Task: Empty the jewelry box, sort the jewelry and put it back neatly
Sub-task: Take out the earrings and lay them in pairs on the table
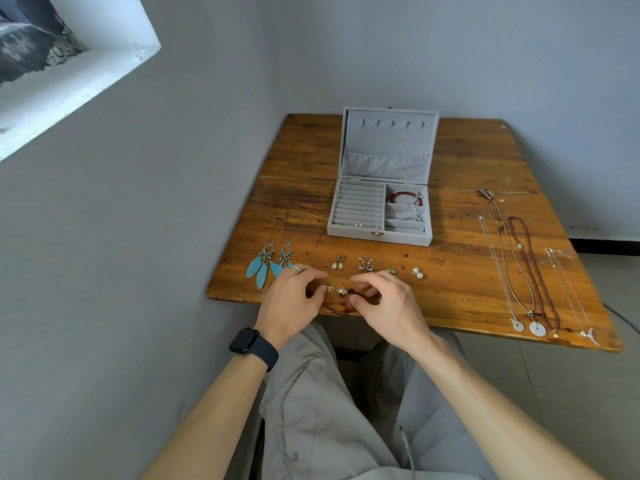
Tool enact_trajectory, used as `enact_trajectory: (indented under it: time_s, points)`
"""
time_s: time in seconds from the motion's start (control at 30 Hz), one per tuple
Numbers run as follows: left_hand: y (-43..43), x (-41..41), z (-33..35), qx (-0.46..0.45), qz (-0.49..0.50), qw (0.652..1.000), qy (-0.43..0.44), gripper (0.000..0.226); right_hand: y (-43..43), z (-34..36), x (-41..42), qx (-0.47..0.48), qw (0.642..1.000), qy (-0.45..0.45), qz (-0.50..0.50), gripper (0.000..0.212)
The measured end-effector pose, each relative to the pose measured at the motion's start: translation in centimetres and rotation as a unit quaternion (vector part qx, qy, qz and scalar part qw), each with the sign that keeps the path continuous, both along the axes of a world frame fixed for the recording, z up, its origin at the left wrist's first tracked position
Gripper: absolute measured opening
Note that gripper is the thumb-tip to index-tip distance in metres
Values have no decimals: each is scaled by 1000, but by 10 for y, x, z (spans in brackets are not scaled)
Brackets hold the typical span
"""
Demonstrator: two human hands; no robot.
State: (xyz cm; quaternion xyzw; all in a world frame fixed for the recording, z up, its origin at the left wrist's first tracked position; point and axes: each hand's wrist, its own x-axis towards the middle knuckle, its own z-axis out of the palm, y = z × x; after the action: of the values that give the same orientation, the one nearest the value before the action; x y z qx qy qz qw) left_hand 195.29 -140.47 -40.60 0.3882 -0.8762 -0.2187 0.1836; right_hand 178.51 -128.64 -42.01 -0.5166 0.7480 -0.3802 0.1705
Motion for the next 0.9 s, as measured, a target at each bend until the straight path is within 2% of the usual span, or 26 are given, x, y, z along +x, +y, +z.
enact_trajectory:
  time_s: [0.17, 0.3, 0.4, 0.5, 0.57, 0.63, 0.77, 0.9]
  points:
    - [-21, -18, 20, -34, 8, 999, 32, 28, -8, 20, -23, -28, 999, 21, -15, 26]
    - [-50, -44, 35, -84, 14, 996, 14, 31, -33, 39, -46, -49, 996, 67, -34, 23]
    - [-74, -64, 40, -76, -7, 996, -51, 43, -59, 47, -62, -24, 993, 113, -34, 26]
    - [-93, -79, 40, -57, -36, 983, -169, 59, -85, 48, -70, 24, 984, 174, -24, 34]
    - [-101, -83, 37, -83, -54, 969, -226, 57, -97, 46, -72, 53, 976, 209, -5, 40]
    - [-104, -83, 33, -123, -65, 960, -244, 51, -107, 42, -72, 78, 967, 242, 18, 42]
    - [-106, -83, 28, -189, -84, 950, -233, 43, -120, 35, -68, 109, 953, 278, 55, 43]
    - [-103, -84, 31, -211, -99, 947, -223, 38, -121, 29, -64, 79, 947, 306, 54, 36]
